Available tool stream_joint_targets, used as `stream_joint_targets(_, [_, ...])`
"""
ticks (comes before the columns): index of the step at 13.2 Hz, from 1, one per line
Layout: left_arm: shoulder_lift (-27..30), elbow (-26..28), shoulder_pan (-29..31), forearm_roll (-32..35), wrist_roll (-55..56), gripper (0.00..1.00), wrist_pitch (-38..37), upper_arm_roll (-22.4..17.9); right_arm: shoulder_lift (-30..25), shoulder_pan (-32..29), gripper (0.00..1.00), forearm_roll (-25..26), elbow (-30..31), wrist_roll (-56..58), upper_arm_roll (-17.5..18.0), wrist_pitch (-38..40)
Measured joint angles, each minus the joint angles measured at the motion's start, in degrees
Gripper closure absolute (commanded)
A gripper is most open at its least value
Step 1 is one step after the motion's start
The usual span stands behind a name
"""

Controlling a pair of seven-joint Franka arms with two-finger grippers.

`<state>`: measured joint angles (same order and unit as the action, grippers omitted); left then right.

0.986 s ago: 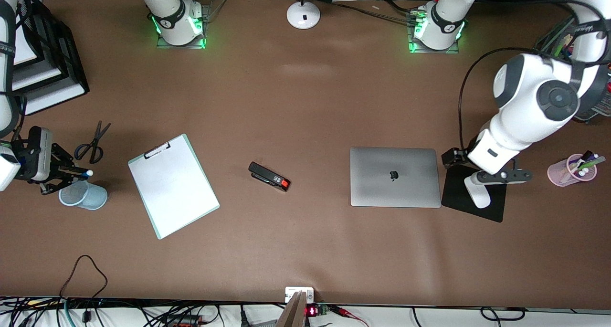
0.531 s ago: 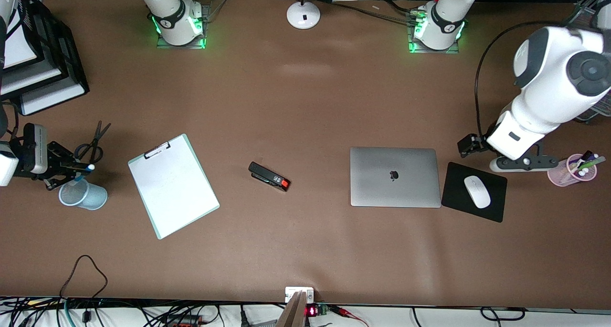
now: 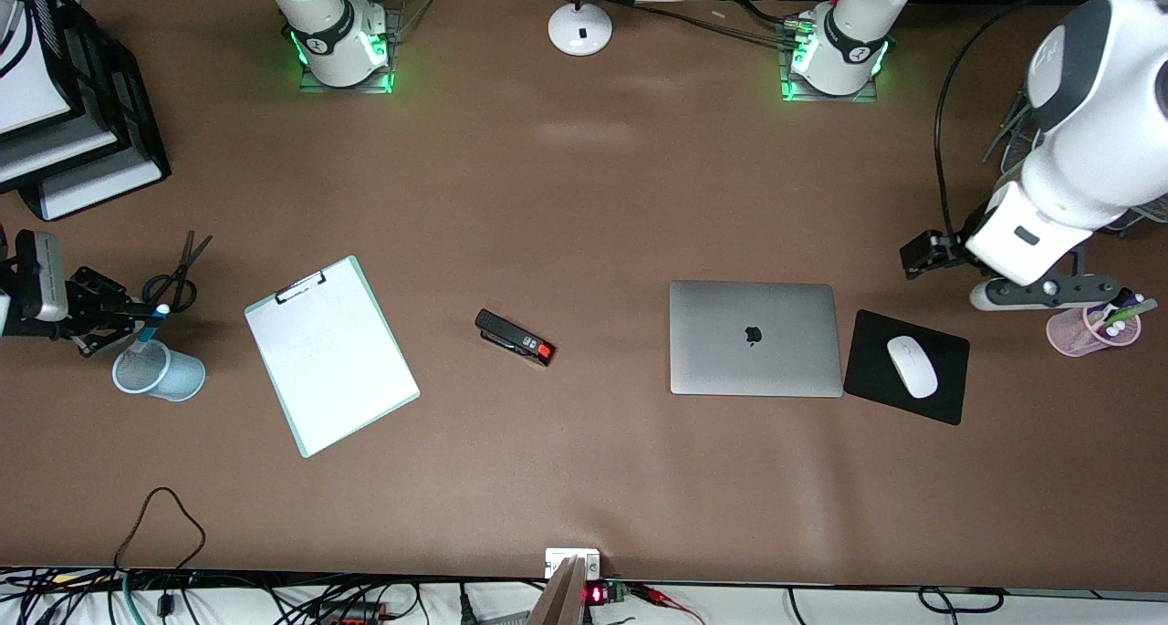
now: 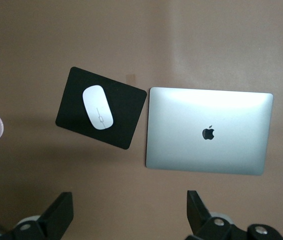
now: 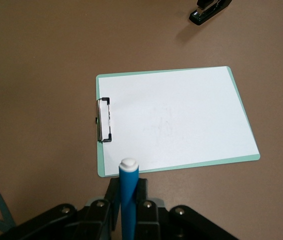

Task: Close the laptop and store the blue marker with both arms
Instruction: 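Lower the marker into the pen cup while the left gripper lifts away, then release the marker into the cup and raise the right gripper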

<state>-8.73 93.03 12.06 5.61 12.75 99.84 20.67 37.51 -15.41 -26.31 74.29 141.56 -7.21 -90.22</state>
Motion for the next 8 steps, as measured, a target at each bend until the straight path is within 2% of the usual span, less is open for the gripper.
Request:
stream_joint_targets(6, [1.8,-4.2,-1.0,0.0,-3.8,0.00,-6.3,-0.4,2.3,-1.4,0.99,-1.3,-1.4,4.9,0.9,2.2])
stream_joint_targets(8, [3.5,-4.3,-6.3,-0.1,-8.2,0.00,-8.4,-6.3,3.0,-1.7,0.99,-1.9,-2.4,6.8,1.0,2.3])
